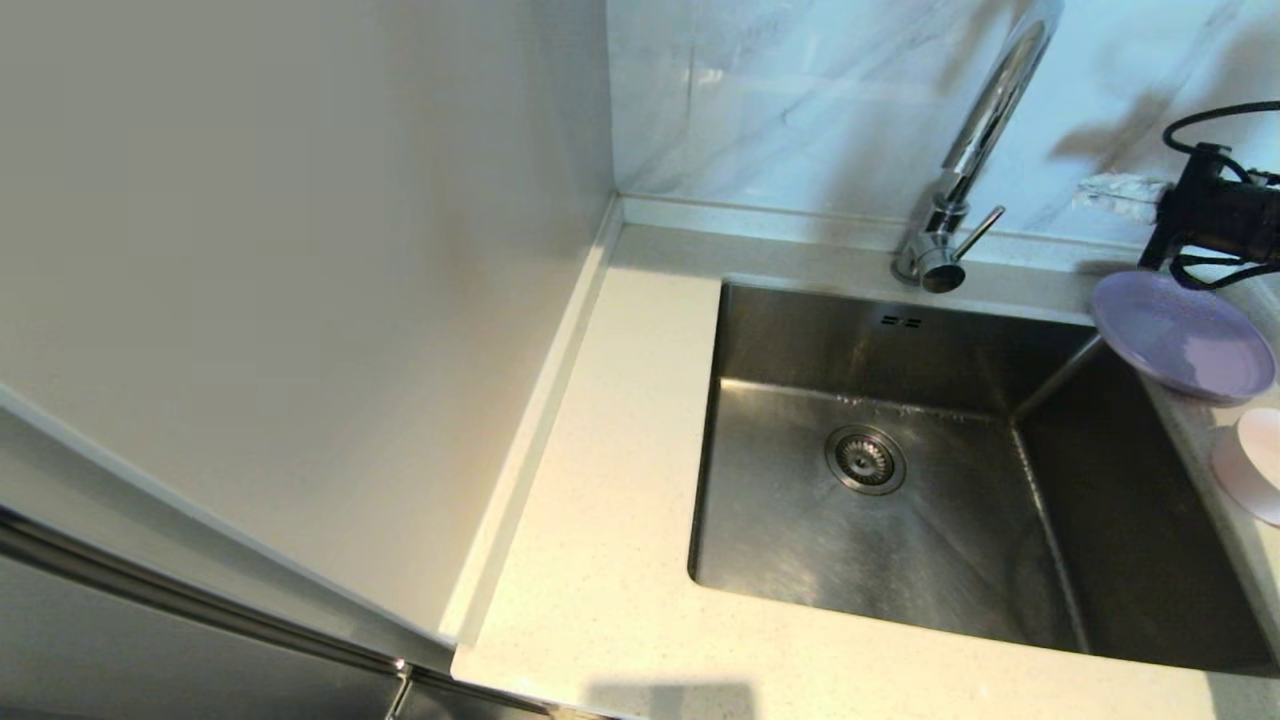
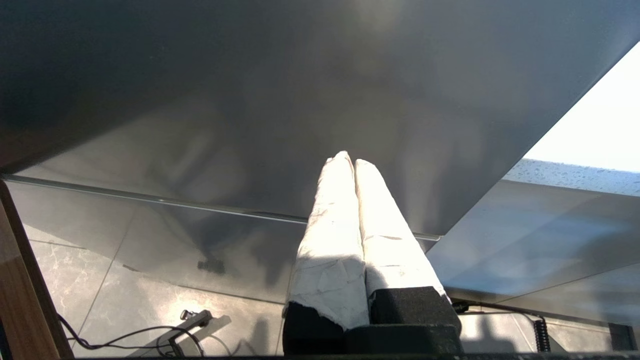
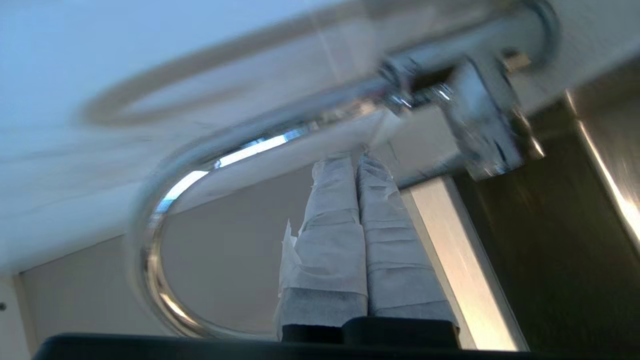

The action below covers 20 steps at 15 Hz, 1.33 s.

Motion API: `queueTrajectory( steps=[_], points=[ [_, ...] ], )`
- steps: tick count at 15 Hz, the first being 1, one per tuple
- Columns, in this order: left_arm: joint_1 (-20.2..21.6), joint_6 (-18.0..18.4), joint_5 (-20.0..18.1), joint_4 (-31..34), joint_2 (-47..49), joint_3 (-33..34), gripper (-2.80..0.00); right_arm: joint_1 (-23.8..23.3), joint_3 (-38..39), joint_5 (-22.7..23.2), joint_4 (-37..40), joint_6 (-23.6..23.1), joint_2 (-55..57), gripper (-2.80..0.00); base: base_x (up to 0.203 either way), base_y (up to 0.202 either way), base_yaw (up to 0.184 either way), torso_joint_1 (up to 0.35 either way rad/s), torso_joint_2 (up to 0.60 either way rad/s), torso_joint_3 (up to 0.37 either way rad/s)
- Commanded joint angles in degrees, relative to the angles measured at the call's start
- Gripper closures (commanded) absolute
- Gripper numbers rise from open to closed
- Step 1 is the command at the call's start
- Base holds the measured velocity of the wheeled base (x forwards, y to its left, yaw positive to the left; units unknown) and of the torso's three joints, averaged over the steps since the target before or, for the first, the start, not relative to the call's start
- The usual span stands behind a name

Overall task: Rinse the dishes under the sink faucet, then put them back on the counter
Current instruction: Turn on the faucet

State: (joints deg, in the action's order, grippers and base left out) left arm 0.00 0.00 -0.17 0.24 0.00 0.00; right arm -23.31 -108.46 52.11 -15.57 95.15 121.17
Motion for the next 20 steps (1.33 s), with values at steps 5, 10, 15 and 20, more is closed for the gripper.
queueTrajectory(
  steps=[5, 10, 15, 20],
  points=[
    [0.0, 0.0, -0.01, 0.02, 0.0, 0.0, 0.0, 4.38, 7.16, 3.13, -0.34, 0.32, -2.4, 0.0, 0.0, 0.0, 0.0, 0.0, 0.0, 0.0],
    [0.0, 0.0, -0.01, 0.02, 0.0, 0.0, 0.0, 5.72, 5.63, 2.12, -9.0, 0.4, 0.78, 0.0, 0.0, 0.0, 0.0, 0.0, 0.0, 0.0],
    [0.0, 0.0, -0.01, 0.02, 0.0, 0.0, 0.0, 5.75, 1.59, -2.35, -8.94, 0.44, 4.55, 0.0, 0.0, 0.0, 0.0, 0.0, 0.0, 0.0],
    [0.0, 0.0, -0.01, 0.02, 0.0, 0.0, 0.0, 6.63, -2.57, -4.73, -8.95, 1.25, 8.0, 0.0, 0.0, 0.0, 0.0, 0.0, 0.0, 0.0]
  ],
)
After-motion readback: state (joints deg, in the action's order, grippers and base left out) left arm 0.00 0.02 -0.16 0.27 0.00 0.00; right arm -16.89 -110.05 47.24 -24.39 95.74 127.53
